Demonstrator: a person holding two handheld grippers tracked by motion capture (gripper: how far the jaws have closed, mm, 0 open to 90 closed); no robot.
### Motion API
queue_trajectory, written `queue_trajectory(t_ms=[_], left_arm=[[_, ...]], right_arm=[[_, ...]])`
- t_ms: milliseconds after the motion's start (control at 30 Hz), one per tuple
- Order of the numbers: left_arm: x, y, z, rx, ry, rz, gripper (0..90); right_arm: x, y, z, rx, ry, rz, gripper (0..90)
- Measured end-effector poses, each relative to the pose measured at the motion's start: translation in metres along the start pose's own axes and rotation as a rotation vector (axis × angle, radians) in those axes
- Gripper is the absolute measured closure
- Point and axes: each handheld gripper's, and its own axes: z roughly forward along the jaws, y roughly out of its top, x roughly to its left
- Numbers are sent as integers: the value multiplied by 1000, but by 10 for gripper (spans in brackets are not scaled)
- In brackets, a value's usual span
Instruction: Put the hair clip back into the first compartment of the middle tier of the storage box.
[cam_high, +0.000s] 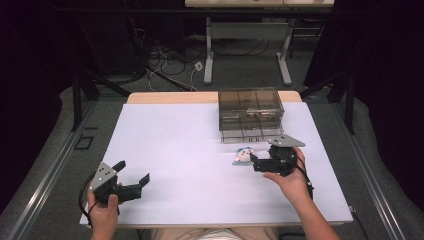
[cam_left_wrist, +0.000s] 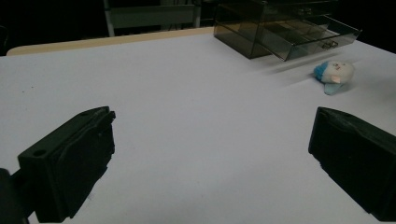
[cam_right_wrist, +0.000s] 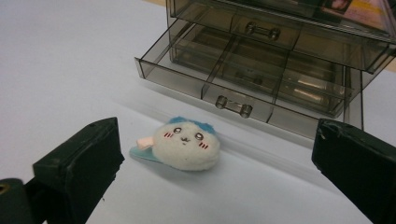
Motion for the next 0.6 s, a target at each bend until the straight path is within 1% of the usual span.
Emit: queue_trajectory(t_ms=[100, 167, 400, 567, 600], left_arm=[[0, 0, 0, -1, 1, -6, 4], [0, 0, 0, 0, 2, -7, 4], [1, -1, 0, 3, 5, -11, 4], [2, -1, -1, 11, 5, -5, 4], [2, -1, -1, 12, 4, -11, 4]], right_arm=[[3, 2, 6, 15, 2, 0, 19], [3, 3, 10, 37, 11, 1, 22], [8, 5, 24, 71, 15, -7, 32], [9, 5, 31, 89, 20, -3, 39], [9, 5, 32, 92, 18, 0, 41]])
